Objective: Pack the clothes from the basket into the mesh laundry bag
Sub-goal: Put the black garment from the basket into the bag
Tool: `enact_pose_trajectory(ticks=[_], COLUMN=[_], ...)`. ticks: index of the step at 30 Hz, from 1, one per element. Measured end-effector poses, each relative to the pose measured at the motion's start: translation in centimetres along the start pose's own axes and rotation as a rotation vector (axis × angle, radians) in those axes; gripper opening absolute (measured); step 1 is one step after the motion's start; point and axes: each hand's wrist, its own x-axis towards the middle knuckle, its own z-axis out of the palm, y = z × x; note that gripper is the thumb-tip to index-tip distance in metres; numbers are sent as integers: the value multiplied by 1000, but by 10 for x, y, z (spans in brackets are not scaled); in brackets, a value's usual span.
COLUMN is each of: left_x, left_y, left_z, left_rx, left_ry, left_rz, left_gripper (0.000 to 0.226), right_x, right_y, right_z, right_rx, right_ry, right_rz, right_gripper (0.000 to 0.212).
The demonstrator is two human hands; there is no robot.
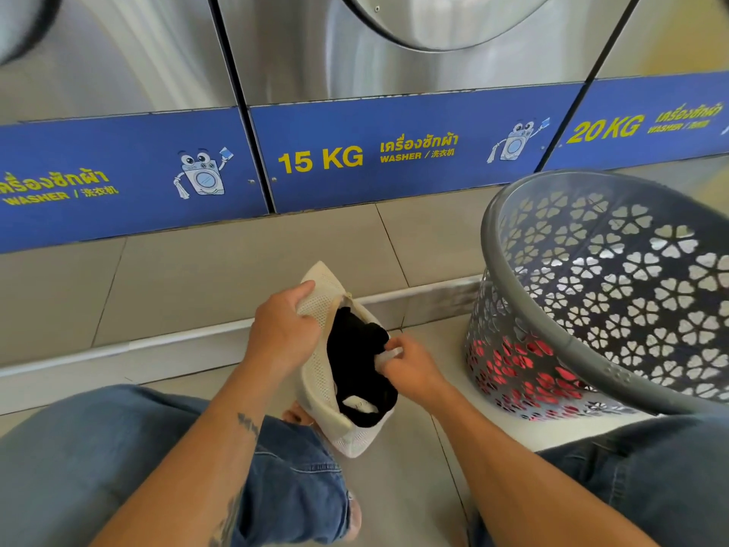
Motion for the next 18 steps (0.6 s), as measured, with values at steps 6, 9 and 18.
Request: enact_pose_trajectory(ticks=[6,9,18], left_x=[-9,-10,3], left_y=[-7,-12,-5], left_z=[9,8,1], left_rx=[260,190,-60], left_ry=[-258,-259,-31], left_rz=[31,-4,30], left_gripper=[92,91,71], right_x=[-11,-22,-11], right_y=[-13,-8,-25], right_z=[38,58,50], right_rx=[-373,-306,36], right_ry=[-242,-148,-176], right_rz=[-59,-115,-115], right_gripper=[105,85,52])
